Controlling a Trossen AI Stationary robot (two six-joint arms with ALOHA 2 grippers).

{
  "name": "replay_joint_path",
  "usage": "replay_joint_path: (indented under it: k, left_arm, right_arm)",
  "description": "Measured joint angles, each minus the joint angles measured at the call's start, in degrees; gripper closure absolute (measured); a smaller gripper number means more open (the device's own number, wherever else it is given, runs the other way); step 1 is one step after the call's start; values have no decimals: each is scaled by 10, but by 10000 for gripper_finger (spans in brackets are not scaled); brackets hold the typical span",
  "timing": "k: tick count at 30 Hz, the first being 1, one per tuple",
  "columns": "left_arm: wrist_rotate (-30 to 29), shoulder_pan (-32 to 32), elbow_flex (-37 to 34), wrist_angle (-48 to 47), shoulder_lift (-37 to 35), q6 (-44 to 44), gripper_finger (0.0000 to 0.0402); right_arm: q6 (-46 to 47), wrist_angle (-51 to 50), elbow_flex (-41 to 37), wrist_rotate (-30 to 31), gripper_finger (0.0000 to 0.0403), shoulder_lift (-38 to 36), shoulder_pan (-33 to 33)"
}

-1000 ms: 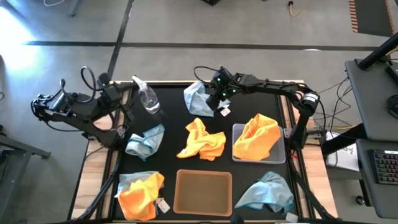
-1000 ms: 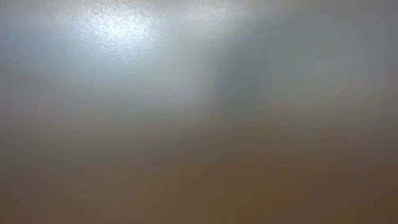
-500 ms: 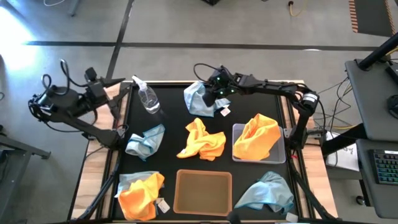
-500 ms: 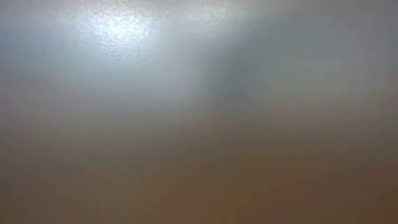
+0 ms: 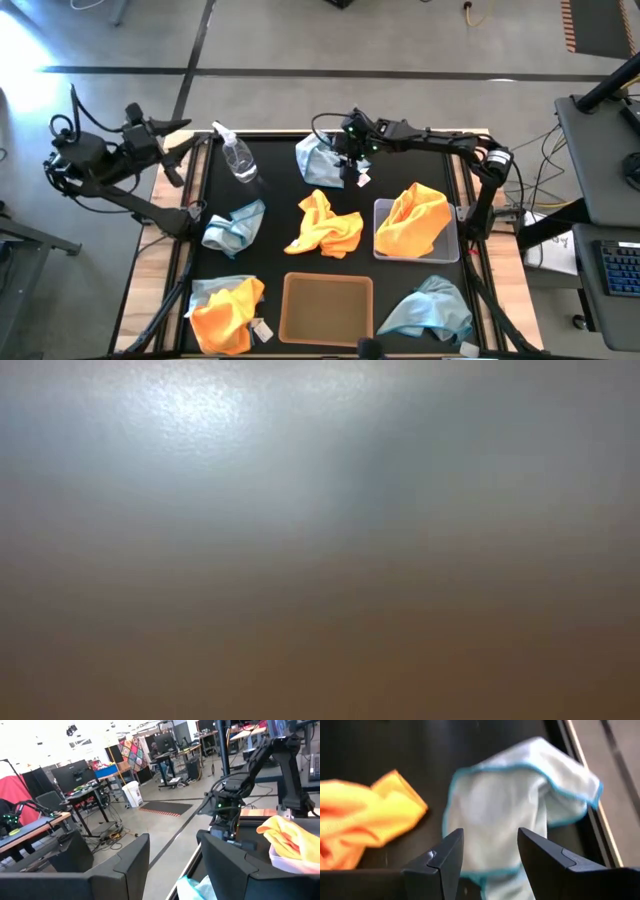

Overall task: Sort microfiber towel by color & place in baskets
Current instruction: Put the blue microfiber towel into the orange bin

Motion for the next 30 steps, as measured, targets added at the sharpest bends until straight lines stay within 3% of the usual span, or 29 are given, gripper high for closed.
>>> replay_joint_path:
  k: [12,30]
  left_arm:
    - [-4,0,0,70,43,75,237]
    - [-5,0,0,84,43,70,237]
  right_arm:
    - [3,-43,0,0,222,39,-42]
    - [52,-62,0,0,222,72,-43]
